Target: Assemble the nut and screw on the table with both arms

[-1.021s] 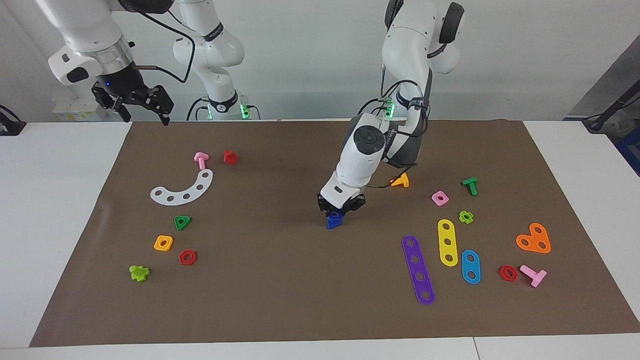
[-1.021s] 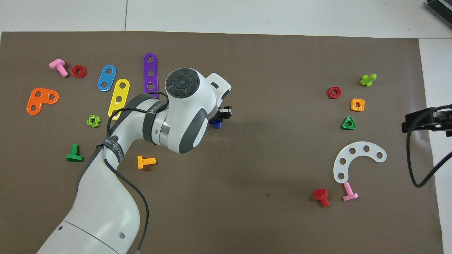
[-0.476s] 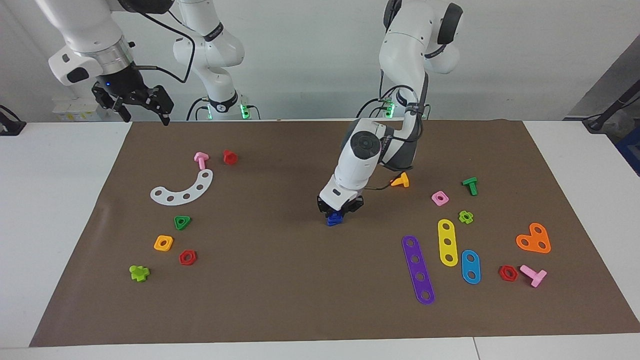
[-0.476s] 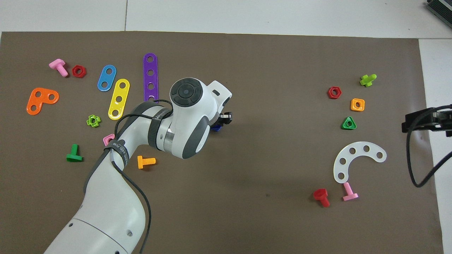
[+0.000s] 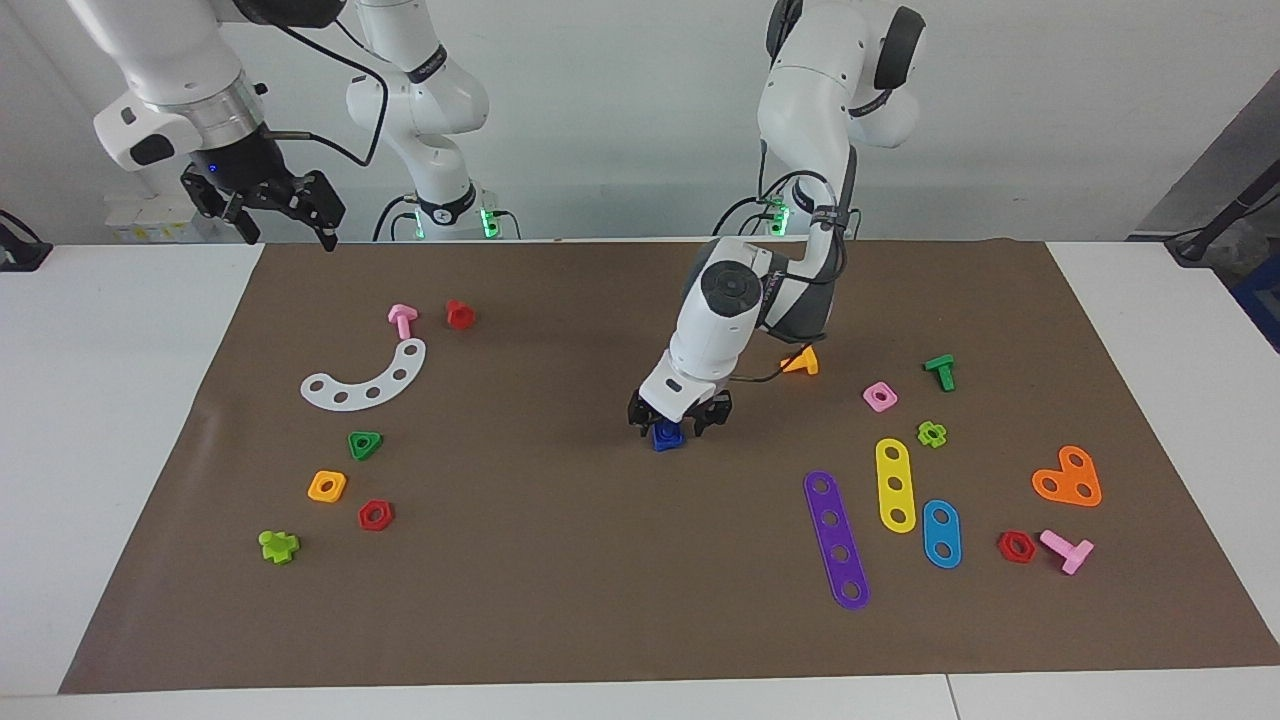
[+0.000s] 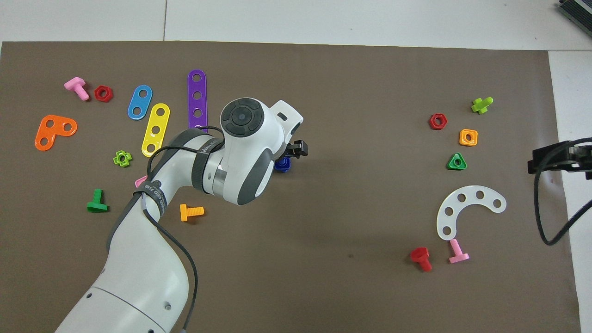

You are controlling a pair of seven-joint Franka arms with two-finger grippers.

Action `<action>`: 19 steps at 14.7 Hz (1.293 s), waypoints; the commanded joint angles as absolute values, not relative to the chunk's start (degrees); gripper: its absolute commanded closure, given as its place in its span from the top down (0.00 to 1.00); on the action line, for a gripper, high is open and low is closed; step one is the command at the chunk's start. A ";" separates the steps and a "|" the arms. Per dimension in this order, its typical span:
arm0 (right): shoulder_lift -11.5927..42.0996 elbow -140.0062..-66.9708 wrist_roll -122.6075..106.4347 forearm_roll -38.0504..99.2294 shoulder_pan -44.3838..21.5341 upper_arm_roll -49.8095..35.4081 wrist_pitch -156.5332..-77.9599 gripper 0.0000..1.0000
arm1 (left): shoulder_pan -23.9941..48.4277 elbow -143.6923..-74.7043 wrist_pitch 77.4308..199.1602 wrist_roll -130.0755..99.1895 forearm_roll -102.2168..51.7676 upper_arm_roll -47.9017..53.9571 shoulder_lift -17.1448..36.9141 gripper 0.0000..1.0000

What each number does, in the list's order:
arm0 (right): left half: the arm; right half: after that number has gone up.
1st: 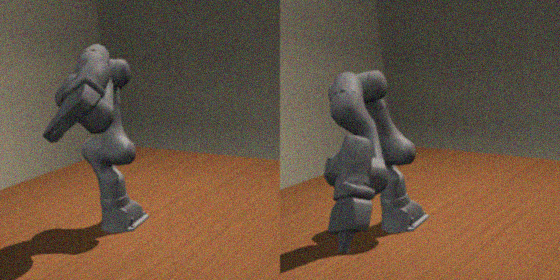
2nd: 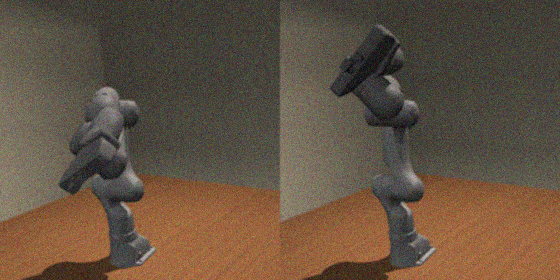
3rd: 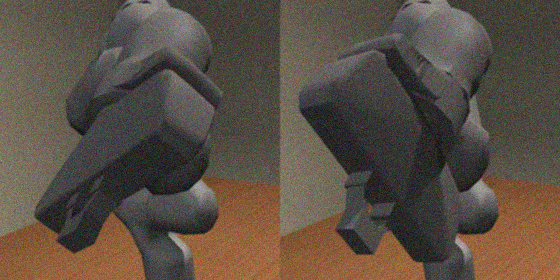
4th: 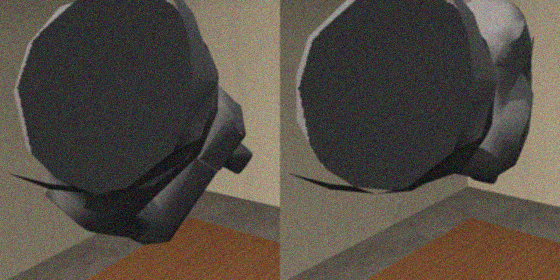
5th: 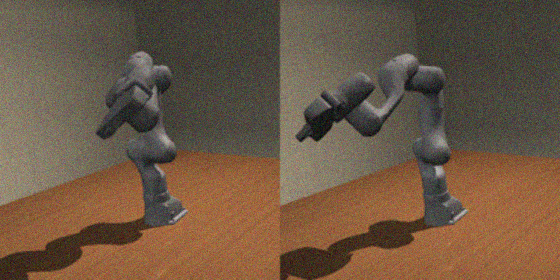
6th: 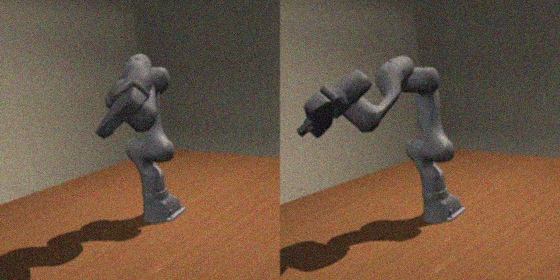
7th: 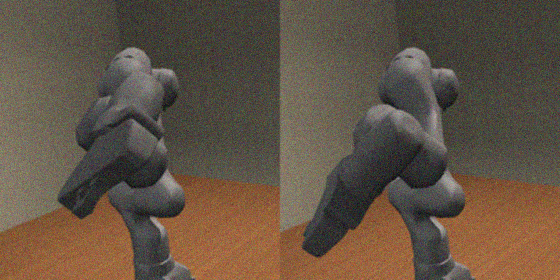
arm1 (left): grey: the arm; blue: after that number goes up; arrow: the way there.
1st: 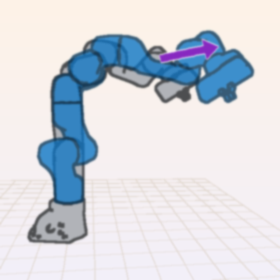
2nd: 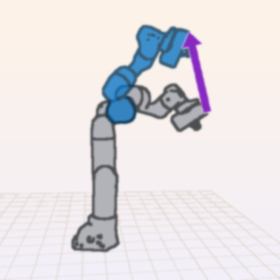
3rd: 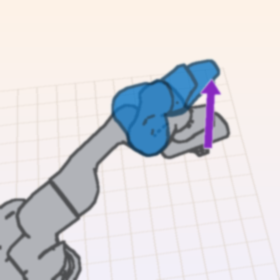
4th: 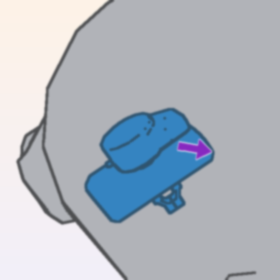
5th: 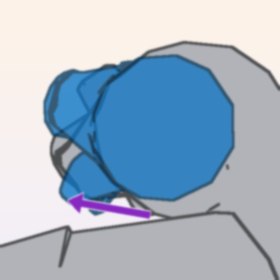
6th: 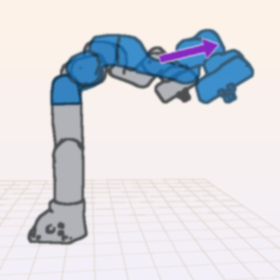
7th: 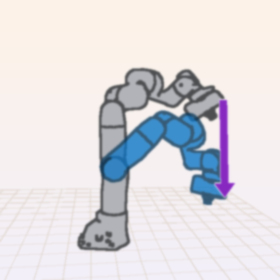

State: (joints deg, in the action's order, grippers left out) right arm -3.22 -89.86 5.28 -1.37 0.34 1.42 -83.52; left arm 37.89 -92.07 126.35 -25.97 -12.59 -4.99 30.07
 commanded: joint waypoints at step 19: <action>-4.66 -90.88 4.31 -0.97 0.44 1.14 -84.55 1.00 | 6.42 -84.64 91.60 2.02 3.08 -5.45 9.25 1.00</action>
